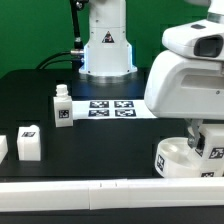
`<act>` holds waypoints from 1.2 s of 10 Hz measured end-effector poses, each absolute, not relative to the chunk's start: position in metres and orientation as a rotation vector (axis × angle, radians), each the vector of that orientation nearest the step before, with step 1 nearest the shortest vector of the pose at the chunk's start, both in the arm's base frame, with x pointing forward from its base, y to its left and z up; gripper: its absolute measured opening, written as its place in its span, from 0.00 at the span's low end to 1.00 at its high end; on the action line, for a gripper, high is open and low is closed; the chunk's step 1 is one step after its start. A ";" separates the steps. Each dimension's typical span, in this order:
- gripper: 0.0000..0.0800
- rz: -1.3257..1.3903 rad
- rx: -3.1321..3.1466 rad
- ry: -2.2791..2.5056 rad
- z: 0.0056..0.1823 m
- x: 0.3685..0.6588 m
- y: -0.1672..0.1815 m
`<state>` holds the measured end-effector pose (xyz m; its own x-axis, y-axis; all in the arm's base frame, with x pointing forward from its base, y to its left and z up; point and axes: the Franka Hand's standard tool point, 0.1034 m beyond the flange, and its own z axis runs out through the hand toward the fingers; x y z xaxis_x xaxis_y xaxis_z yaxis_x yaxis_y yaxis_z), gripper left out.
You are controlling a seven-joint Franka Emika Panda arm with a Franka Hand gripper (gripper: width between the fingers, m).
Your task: Assemble stool
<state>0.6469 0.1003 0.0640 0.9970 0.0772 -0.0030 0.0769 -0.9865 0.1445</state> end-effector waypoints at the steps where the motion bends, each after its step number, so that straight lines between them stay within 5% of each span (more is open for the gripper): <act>1: 0.42 0.014 2.999 0.014 0.064 0.647 0.098; 5: 0.42 0.048 2.877 -1.042 0.066 0.651 0.071; 8: 0.42 0.083 2.803 -1.008 0.064 0.646 0.071; 12: 0.42 0.184 2.514 -1.693 0.060 0.642 0.055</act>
Offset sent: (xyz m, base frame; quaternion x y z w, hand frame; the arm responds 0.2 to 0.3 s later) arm 0.0076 0.0060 0.0012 0.1498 -0.0500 0.5275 0.8347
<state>0.6419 0.0545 0.0595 0.3725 -0.9144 0.1587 -0.9271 -0.3743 0.0193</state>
